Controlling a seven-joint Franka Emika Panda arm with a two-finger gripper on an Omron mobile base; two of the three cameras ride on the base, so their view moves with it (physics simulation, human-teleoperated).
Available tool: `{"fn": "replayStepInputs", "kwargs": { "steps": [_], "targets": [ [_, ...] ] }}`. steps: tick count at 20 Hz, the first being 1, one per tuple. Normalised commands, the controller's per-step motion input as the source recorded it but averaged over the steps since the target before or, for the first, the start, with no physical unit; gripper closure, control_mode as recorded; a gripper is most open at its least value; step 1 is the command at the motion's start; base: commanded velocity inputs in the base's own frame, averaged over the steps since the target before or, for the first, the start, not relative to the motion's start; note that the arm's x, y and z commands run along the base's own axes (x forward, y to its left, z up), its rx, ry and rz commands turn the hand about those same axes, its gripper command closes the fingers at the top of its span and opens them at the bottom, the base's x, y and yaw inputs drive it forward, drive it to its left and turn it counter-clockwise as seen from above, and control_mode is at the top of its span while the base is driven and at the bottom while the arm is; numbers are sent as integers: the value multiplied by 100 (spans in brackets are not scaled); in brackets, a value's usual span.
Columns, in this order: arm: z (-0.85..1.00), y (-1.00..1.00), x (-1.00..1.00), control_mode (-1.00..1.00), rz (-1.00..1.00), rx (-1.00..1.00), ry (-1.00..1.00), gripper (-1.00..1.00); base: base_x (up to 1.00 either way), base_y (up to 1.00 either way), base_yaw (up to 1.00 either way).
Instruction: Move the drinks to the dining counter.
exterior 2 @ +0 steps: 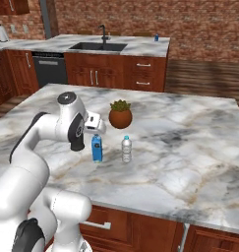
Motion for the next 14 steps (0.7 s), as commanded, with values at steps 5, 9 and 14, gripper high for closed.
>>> {"fn": "replayStepInputs", "kwargs": {
  "steps": [5, 9, 14],
  "targets": [
    [-9, 0, 16, -100, 0, 1, 0, -100, 0, 0, 0],
    [-5, 0, 22, -100, 0, 0, 0, -100, 0, 0, 0],
    [-9, 0, 26, -100, 0, 0, 0, -100, 0, 0, 0]
  ]
}}
